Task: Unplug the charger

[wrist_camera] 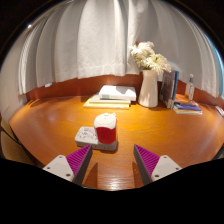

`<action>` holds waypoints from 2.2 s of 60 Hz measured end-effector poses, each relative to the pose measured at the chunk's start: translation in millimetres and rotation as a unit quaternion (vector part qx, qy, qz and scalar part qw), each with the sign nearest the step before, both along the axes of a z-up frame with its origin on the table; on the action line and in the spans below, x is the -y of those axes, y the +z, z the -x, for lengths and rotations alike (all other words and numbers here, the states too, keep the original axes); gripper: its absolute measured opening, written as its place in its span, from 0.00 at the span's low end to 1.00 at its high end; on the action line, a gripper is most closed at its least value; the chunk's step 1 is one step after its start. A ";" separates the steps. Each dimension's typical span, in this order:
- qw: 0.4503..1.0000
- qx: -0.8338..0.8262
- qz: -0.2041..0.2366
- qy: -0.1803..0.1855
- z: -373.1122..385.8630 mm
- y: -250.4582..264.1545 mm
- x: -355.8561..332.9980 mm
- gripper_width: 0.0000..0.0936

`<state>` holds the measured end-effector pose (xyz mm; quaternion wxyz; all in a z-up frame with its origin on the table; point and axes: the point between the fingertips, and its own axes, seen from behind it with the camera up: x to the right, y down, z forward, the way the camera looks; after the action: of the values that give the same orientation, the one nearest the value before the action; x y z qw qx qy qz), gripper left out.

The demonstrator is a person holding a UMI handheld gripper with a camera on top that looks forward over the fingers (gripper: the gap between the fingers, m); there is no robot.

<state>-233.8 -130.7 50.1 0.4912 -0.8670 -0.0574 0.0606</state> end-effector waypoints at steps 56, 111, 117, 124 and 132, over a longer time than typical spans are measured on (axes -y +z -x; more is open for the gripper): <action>0.984 -0.028 -0.168 -0.060 -77.8 210.1 -120.6 0.36; 0.998 -0.034 0.013 -0.054 -148.2 -4.3 -71.3 0.93; 0.996 -0.054 -0.019 -0.061 -138.7 25.7 -81.4 0.92; 0.996 -0.020 -0.049 -0.065 -139.2 65.8 -81.3 0.92; 0.992 -0.023 -0.097 -0.084 -131.0 143.5 -57.3 0.92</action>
<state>-102.9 -73.3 193.5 0.5772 -0.8157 0.0211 0.0335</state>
